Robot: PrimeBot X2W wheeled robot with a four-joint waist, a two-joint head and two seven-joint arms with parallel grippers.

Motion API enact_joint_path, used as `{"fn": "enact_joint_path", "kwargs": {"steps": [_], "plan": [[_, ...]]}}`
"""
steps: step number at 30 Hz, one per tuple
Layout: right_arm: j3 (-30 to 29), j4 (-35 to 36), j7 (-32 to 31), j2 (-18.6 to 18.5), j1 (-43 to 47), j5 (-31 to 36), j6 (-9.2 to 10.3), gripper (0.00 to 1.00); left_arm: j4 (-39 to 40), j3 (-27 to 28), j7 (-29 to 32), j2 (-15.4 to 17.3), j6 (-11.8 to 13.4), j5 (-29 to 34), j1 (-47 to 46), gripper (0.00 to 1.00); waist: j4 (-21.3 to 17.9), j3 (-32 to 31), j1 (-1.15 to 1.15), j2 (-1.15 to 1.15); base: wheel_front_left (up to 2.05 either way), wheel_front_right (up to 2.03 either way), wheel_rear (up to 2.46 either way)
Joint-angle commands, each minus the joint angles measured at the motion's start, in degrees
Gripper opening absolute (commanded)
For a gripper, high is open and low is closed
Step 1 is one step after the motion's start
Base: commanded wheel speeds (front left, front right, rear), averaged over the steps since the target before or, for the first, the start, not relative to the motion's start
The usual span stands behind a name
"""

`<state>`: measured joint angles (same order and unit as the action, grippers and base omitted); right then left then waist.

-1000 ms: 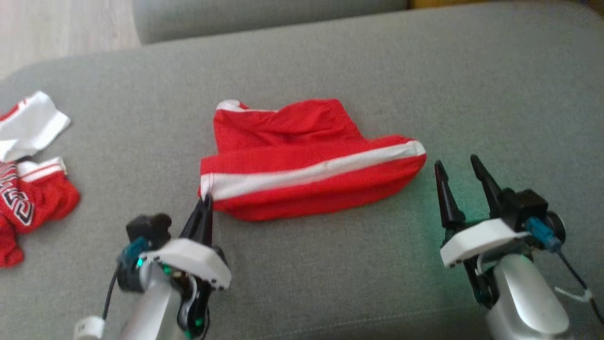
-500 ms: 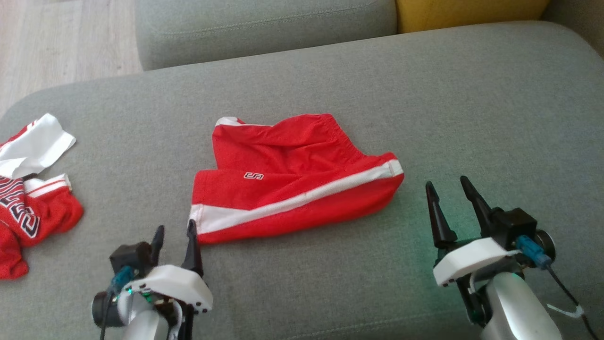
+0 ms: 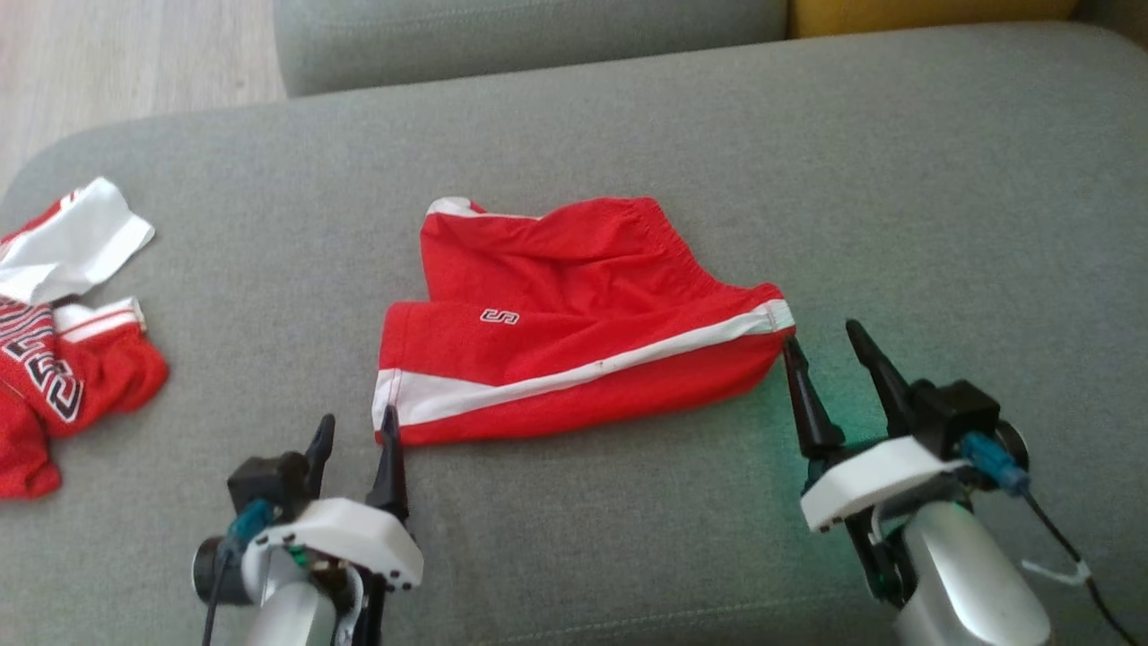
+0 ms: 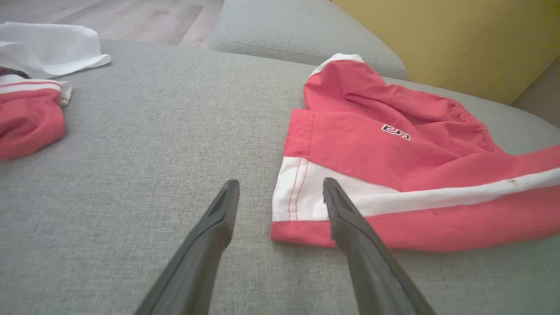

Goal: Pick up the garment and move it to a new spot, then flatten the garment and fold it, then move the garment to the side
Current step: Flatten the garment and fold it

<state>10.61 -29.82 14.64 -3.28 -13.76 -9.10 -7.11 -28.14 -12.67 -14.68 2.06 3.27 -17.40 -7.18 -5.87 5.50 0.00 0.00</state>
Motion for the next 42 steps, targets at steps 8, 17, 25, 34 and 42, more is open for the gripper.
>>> {"fn": "enact_joint_path", "kwargs": {"steps": [8, 17, 25, 34, 42], "plan": [[1.78, 1.39, 0.36, 0.4, -3.69, -0.24, -0.37, 1.0, -2.36, 0.55, -0.32, 0.82, -1.73, -1.85, -6.65, 1.0, -0.18, 3.49, 0.0, 0.0, 0.0, 0.0, 0.0], [0.94, 2.59, 0.36, 0.4, -4.09, -0.09, -0.37, 1.0, -5.93, 0.68, -0.32, 0.82, -3.38, -4.36, -8.76, 1.0, -1.04, 5.63, 0.0, 0.0, 0.0, 0.0, 0.0], [1.96, 3.23, 0.36, 0.4, -4.26, -2.16, -0.37, 1.0, -7.26, -0.01, -0.32, 0.82, -4.03, -4.47, -9.14, 0.0, -0.61, 6.07, 0.0, 0.0, 0.0, 0.0, 0.0], [6.25, -0.45, 0.36, 0.4, -7.49, -7.95, -0.37, 1.0, -6.06, 0.14, -0.32, 0.82, -3.75, -3.1, -8.55, 0.0, 0.34, 6.59, 0.0, 0.0, 0.0, 0.0, 0.0], [10.53, -5.59, 0.36, -0.83, -9.53, -13.55, -0.37, 1.0, -5.9, -0.51, -0.32, 0.82, -3.5, -3.25, -8.4, 0.0, 0.91, 6.69, 0.0, 0.0, 0.0, 0.0, 0.0]]}}
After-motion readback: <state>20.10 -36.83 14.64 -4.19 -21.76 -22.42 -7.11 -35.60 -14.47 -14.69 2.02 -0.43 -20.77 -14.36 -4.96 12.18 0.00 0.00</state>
